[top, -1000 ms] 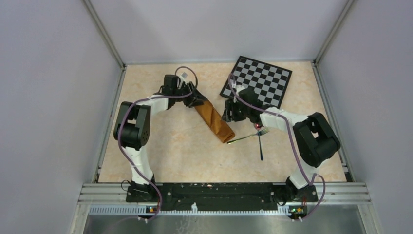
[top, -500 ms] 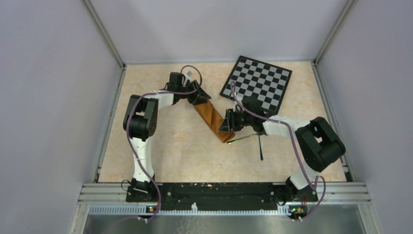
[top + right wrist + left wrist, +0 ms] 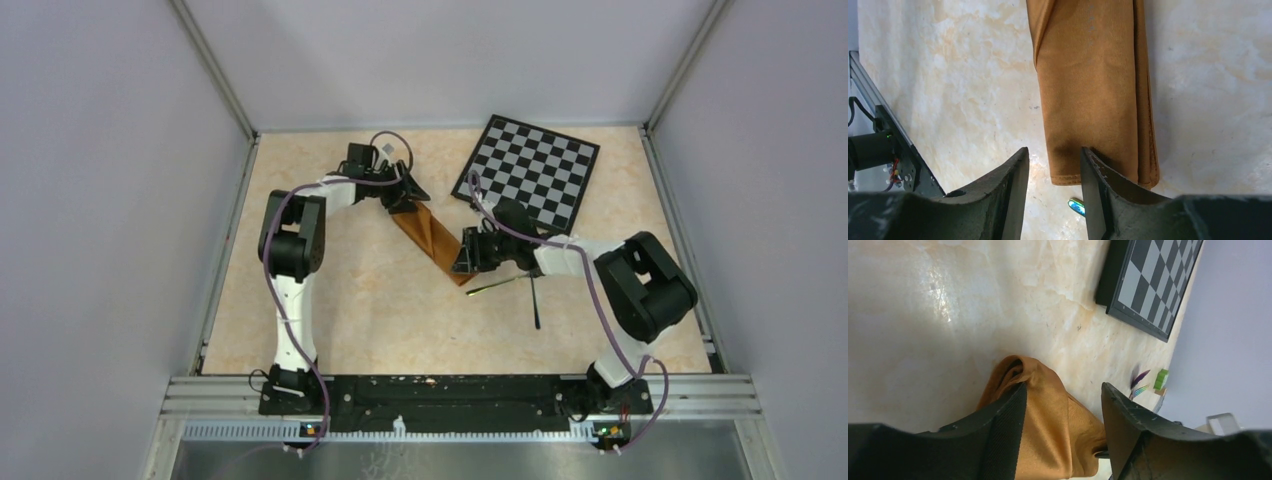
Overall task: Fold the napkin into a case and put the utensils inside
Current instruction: Rotate the smaller rectangle-folded napkin at the center of the board.
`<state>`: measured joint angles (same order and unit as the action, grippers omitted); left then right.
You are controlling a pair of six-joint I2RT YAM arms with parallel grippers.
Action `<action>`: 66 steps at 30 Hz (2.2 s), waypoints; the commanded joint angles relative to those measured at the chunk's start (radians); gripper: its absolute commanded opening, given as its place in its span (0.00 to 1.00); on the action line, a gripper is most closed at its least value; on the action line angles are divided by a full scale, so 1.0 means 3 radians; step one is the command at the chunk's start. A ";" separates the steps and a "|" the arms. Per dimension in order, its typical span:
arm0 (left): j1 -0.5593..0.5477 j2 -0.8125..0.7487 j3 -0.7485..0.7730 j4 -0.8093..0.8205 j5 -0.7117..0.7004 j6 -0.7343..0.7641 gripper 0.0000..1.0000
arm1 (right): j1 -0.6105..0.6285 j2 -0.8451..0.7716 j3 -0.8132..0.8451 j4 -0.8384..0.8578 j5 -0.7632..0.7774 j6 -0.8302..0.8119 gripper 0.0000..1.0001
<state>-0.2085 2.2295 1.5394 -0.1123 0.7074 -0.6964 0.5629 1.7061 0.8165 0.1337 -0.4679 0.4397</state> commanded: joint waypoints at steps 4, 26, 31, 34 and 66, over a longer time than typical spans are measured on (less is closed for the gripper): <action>-0.0008 -0.0497 0.0190 -0.0476 -0.0055 0.0477 0.76 | 0.0030 -0.0403 0.0277 -0.0439 0.0161 -0.0114 0.48; 0.0244 -0.0934 -0.1315 -0.0058 -0.0797 -0.0043 0.82 | 0.0199 0.0574 0.0831 -0.0440 0.1056 -0.0354 0.08; 0.0643 -0.1613 -0.2091 0.0038 -0.0894 -0.0273 0.87 | 0.0201 0.0896 0.1245 -0.0441 0.0931 -0.0802 0.11; 0.0784 -0.1954 -0.2491 0.0169 -0.0785 -0.0493 0.89 | 0.0198 0.1170 0.1749 -0.0510 0.0967 -0.0920 0.17; 0.0707 -0.3646 -0.3341 -0.0371 -0.0782 -0.0360 0.90 | 0.0234 0.1000 0.1358 0.0620 -0.0082 0.1160 0.45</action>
<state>0.0055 1.1885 0.5880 -0.2596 0.5167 -0.7639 0.6250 1.9743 1.2091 0.1009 -0.4438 0.6769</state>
